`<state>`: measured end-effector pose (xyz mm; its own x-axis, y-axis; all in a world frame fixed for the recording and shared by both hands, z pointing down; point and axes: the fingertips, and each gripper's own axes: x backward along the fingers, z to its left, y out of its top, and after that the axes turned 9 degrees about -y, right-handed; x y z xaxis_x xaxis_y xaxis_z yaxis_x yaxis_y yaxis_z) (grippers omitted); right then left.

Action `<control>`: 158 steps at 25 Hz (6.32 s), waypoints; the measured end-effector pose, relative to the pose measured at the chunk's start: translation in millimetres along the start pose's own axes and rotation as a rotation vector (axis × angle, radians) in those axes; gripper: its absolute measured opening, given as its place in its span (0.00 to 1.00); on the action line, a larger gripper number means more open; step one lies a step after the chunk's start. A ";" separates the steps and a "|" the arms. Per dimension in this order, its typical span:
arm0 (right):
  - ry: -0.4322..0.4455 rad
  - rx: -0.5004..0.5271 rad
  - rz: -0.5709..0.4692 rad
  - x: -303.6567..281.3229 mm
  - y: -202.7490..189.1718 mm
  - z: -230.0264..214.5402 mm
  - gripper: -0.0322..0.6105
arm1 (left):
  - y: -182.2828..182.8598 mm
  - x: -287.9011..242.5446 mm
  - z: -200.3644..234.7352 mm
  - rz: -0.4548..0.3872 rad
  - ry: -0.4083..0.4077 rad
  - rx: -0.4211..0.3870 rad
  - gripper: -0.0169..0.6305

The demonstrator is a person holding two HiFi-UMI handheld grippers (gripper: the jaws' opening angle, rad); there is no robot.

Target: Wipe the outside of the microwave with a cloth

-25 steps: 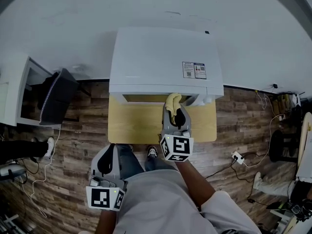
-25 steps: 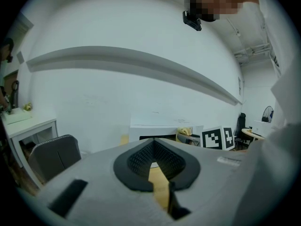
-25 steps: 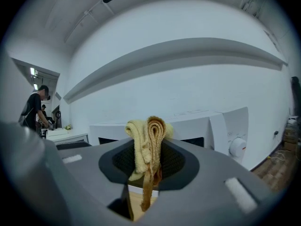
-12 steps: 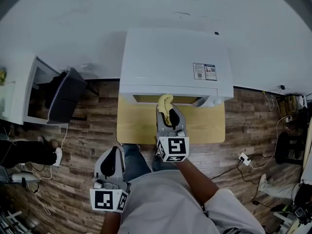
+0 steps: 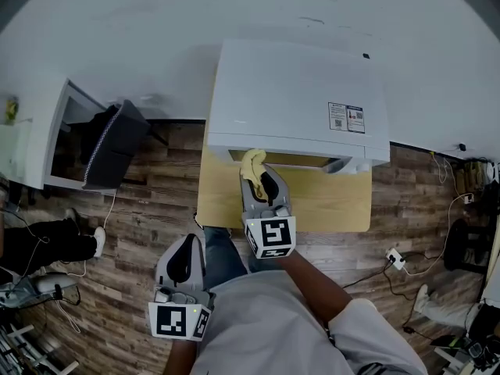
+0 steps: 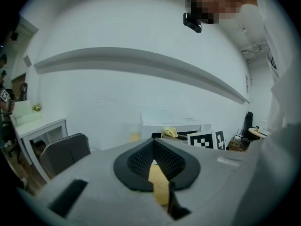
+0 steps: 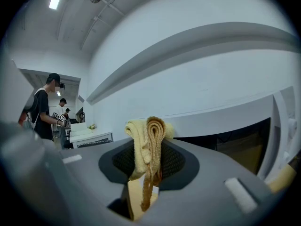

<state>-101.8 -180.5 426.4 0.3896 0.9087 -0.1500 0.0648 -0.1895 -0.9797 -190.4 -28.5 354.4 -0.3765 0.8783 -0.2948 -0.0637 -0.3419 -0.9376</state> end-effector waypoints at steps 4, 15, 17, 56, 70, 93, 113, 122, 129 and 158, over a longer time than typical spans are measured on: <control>0.035 -0.005 0.004 -6.3 -3.1 15.6 0.23 | -1.3 4.6 6.7 0.008 0.021 0.003 0.01; 0.123 -0.005 0.023 -22.0 -10.1 54.6 0.24 | -0.2 6.6 17.9 0.020 0.043 0.006 0.01; 0.136 -0.005 0.022 -25.1 -10.9 61.1 0.24 | -0.3 6.2 18.1 0.023 0.043 0.006 0.01; -0.469 -0.008 0.023 126.7 -17.5 -264.0 0.23 | -0.1 -42.9 -105.5 0.041 -0.198 -0.140 0.01; -0.649 -0.165 0.014 111.1 -48.5 -310.7 0.23 | -3.5 -32.0 -88.6 0.074 -0.133 -0.140 0.01; -0.652 -0.238 -0.030 100.4 -54.6 -243.3 0.23 | -6.0 -23.0 -84.2 0.069 -0.157 -0.139 0.01; -0.508 -0.038 -0.035 42.2 -62.5 -168.2 0.23 | -6.8 7.5 -67.4 0.064 -0.104 -0.119 0.01; -0.388 -0.007 -0.008 23.1 -67.9 -118.7 0.23 | -14.8 8.0 -57.0 0.077 -0.098 -0.091 0.01; -0.286 0.005 0.000 7.2 -68.7 -71.8 0.23 | -15.6 12.4 -43.2 0.078 -0.075 -0.081 0.01; -0.022 0.010 0.056 -41.2 -85.8 51.0 0.24 | -13.9 30.3 14.2 0.072 0.076 -0.044 0.01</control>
<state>-170.3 -182.7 509.9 0.3717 0.9050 -0.2070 0.0346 -0.2364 -0.9710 -214.0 -1.9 361.2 -0.3071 0.8753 -0.3735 0.0020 -0.3919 -0.9200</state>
